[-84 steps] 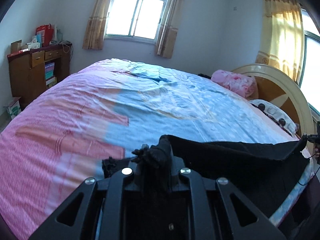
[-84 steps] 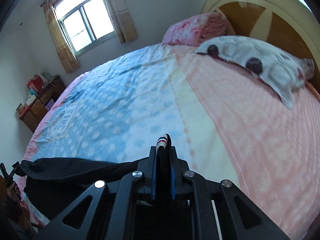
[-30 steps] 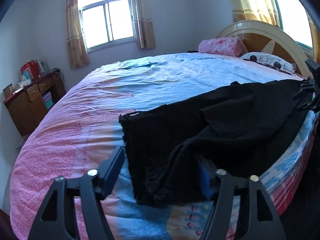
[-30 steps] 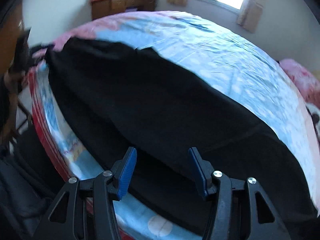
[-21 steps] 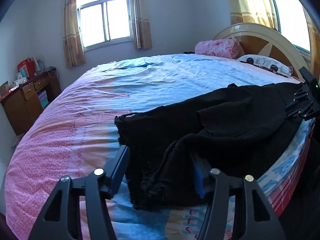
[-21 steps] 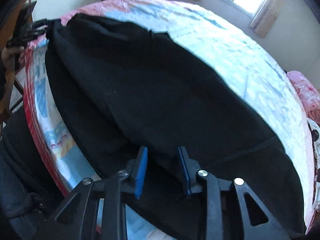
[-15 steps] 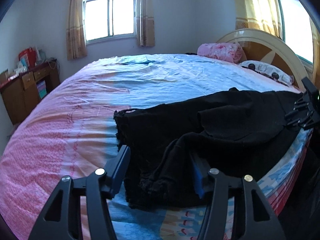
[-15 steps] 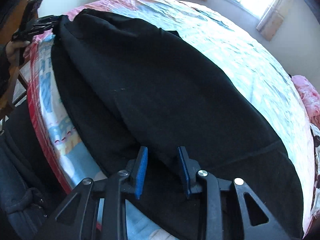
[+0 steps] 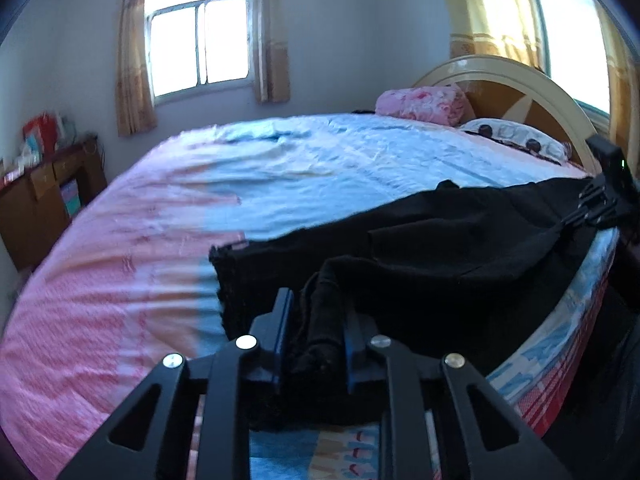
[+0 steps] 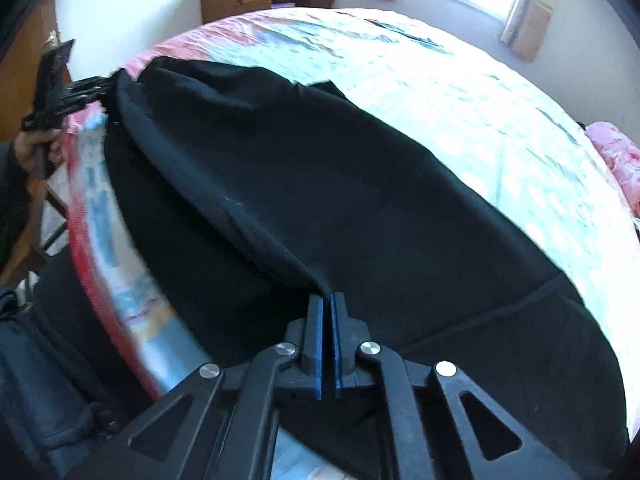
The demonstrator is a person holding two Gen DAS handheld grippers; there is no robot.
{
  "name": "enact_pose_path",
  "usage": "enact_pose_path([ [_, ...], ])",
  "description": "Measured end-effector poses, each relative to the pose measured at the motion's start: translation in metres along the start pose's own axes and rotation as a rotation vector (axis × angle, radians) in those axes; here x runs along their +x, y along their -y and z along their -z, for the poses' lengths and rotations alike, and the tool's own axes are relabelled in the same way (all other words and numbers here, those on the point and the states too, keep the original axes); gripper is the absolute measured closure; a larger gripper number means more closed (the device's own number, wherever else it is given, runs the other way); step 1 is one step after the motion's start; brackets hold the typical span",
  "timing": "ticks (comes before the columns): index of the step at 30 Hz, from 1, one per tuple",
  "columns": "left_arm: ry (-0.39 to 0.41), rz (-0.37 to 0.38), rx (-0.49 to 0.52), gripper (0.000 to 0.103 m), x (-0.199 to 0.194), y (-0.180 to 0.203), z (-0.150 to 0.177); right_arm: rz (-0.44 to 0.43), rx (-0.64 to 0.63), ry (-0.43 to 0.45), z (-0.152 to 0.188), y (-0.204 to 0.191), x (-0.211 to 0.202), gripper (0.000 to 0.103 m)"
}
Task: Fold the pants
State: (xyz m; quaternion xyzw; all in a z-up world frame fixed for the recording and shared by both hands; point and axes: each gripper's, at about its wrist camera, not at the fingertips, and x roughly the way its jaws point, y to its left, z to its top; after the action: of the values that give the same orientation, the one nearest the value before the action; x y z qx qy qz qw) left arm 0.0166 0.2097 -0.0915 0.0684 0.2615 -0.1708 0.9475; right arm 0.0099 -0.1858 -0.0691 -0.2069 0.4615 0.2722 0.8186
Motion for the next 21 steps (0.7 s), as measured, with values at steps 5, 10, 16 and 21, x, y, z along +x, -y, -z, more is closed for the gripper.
enact_pose_path([
  [5,-0.020,0.018,-0.016,0.073,0.002,-0.007,0.011,-0.023,-0.059,-0.022,0.011,-0.013,-0.015,0.100],
  [10,-0.066,-0.010,0.000,0.048,0.004,-0.002,0.021,-0.048,-0.045,-0.108,0.006,-0.017,0.021,0.095],
  [16,-0.118,-0.150,0.171,0.008,-0.009,0.009,0.041,-0.112,-0.033,-0.116,0.006,-0.010,0.014,0.081],
  [21,-0.146,-0.241,0.214,0.000,-0.005,-0.003,0.048,-0.158,-0.028,-0.117,0.011,-0.007,0.003,0.079],
])
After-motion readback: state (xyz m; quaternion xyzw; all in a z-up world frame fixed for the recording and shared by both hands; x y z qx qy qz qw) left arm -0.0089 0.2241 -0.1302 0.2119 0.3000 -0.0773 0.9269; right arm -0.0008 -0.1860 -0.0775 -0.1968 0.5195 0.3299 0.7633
